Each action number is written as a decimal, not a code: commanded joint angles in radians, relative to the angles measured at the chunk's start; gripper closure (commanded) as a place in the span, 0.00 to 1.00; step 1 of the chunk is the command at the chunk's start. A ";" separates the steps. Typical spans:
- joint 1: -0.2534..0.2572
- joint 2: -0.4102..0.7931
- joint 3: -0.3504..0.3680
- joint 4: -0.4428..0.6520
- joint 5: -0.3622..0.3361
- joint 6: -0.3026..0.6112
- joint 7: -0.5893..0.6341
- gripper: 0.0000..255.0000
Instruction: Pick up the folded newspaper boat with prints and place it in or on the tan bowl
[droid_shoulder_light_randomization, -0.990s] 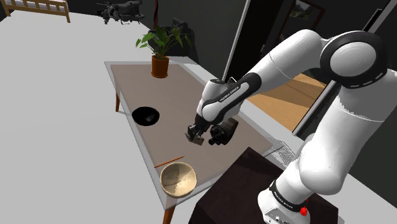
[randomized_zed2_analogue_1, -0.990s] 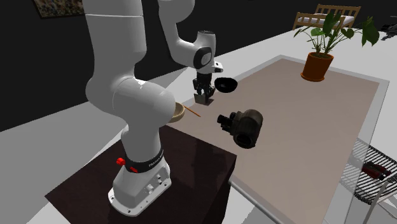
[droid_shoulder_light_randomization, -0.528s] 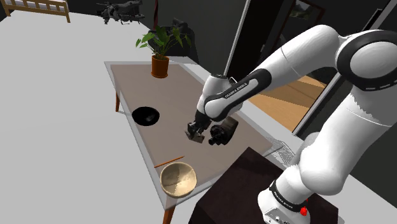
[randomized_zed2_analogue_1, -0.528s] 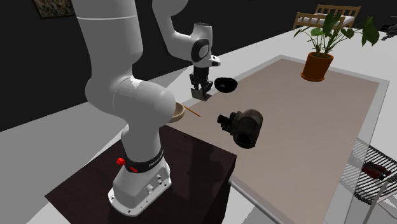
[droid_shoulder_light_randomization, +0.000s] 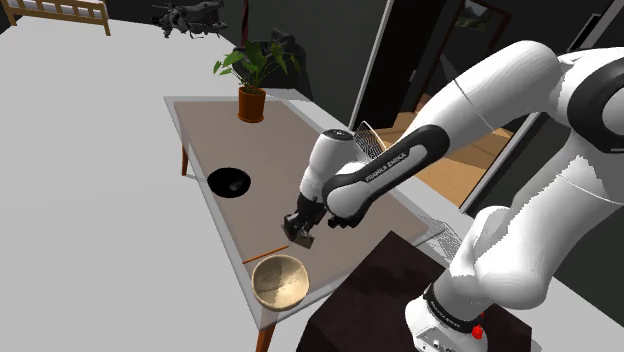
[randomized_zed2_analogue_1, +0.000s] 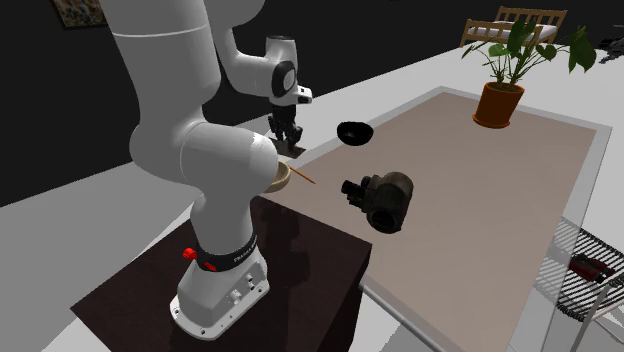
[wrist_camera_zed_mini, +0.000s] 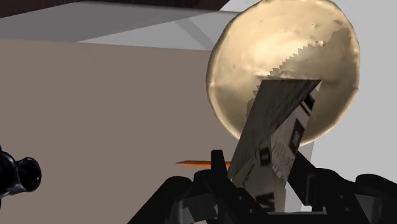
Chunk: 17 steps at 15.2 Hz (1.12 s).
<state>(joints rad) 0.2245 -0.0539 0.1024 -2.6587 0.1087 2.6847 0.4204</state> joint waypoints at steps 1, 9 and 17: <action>0.030 -0.018 0.035 -0.019 -0.003 0.004 0.070 1.00; 0.089 0.020 0.120 -0.033 -0.028 0.062 0.234 1.00; 0.089 0.155 0.108 -0.031 -0.094 0.193 0.278 1.00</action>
<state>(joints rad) 0.3126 0.0824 0.2138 -2.6927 0.0260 2.8610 0.6916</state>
